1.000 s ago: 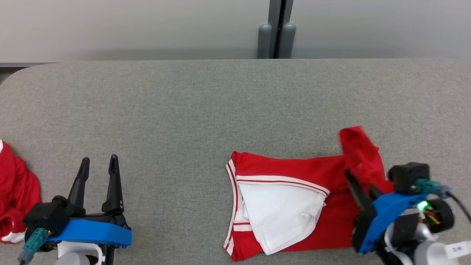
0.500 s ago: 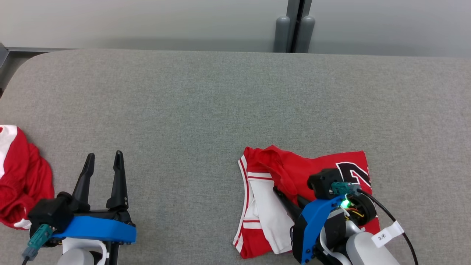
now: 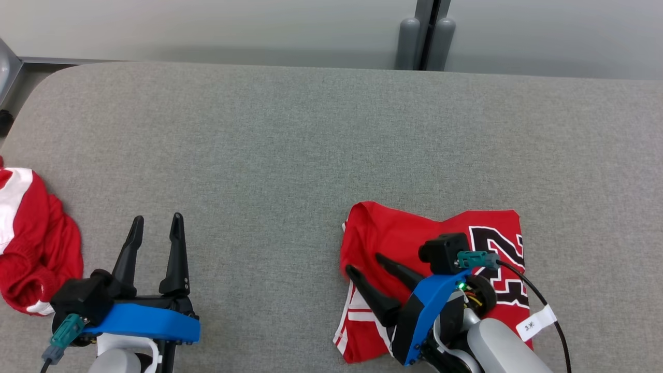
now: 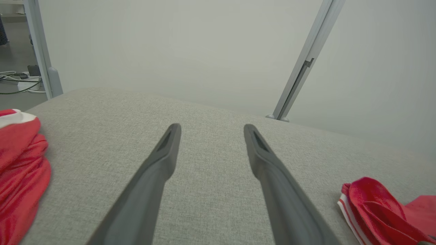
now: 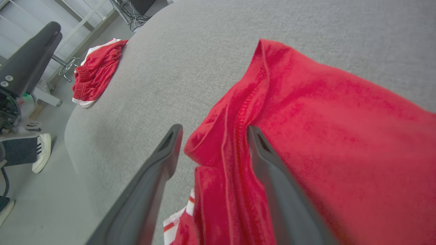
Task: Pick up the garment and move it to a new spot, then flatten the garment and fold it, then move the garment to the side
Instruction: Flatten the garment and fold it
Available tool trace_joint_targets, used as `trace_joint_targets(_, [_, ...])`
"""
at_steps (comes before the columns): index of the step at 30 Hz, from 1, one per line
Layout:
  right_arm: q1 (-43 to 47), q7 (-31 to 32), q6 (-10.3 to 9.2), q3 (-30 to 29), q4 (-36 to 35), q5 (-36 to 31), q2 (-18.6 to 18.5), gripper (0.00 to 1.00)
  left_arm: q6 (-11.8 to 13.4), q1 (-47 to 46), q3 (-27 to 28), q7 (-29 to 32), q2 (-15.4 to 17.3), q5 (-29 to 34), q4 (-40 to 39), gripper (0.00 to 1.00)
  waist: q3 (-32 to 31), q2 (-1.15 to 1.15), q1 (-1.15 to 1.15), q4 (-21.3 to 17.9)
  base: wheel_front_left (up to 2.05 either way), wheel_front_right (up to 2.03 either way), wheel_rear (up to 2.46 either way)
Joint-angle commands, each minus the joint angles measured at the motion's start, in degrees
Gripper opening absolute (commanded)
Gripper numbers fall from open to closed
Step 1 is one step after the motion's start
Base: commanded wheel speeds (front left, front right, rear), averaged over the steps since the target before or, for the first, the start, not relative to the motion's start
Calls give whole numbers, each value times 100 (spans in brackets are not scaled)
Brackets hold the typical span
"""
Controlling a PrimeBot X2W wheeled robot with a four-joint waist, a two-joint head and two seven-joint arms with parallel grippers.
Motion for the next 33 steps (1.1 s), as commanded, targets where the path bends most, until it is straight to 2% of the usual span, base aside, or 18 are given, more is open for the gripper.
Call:
trace_joint_targets(1, [-41,-81,3,120,-33,404,-22,100,-22,-67,27,-25,8,20,13,100,-22,-1,0,-9,0,0,0])
trace_joint_targets(6, [-85,-360,3,182,-300,996,-24,100,-23,26,66,-25,35,25,24,100,-115,-1,0,-38,0,0,0])
trace_joint_targets(8, [-69,-571,3,13,-531,1156,-28,100,-24,80,92,-25,41,18,7,100,-165,-1,0,-62,0,0,0])
trace_joint_targets(10, [-3,-783,3,-378,-730,1013,-30,100,-17,137,158,-25,54,19,-30,100,-224,-1,0,-93,0,0,0])
trace_joint_targets(12, [140,-960,3,-910,-951,597,-29,100,0,200,227,-25,69,23,-75,100,-279,-1,0,-128,0,0,0])
trace_joint_targets(16, [482,-1118,2,-2105,-1527,-735,-24,100,39,362,331,-25,99,29,-155,100,-355,-1,0,-216,0,0,0])
trace_joint_targets(18, [739,-1072,3,-2508,-1758,-1445,-23,100,50,397,391,-25,111,28,-198,100,-384,-1,0,-258,0,0,0])
trace_joint_targets(20, [1024,-943,3,-2727,-1833,-1870,-18,100,52,433,417,-25,106,27,-235,100,-390,-1,0,-283,0,0,0])
trace_joint_targets(24, [1462,-759,3,-2531,-1762,-2218,-17,100,46,436,439,-25,89,14,-283,100,-354,-1,0,-298,0,0,0])
trace_joint_targets(30, [1697,-773,3,-1716,-1309,-2126,-19,100,32,344,426,-25,48,34,-323,100,-221,-1,0,-214,0,0,0])
trace_joint_targets(31, [1664,-788,3,-1574,-1213,-2104,-19,25,29,328,422,-25,42,37,-319,100,-198,-1,0,-191,0,0,0])
trace_joint_targets(32, [1617,-783,3,-1410,-1131,-2077,-19,0,25,318,412,-25,37,37,-322,100,-172,-1,0,-165,0,0,0])
trace_joint_targets(33, [1569,-731,3,-1237,-1034,-2090,-20,0,21,302,408,-25,34,40,-324,100,-157,-1,0,-141,0,0,0])
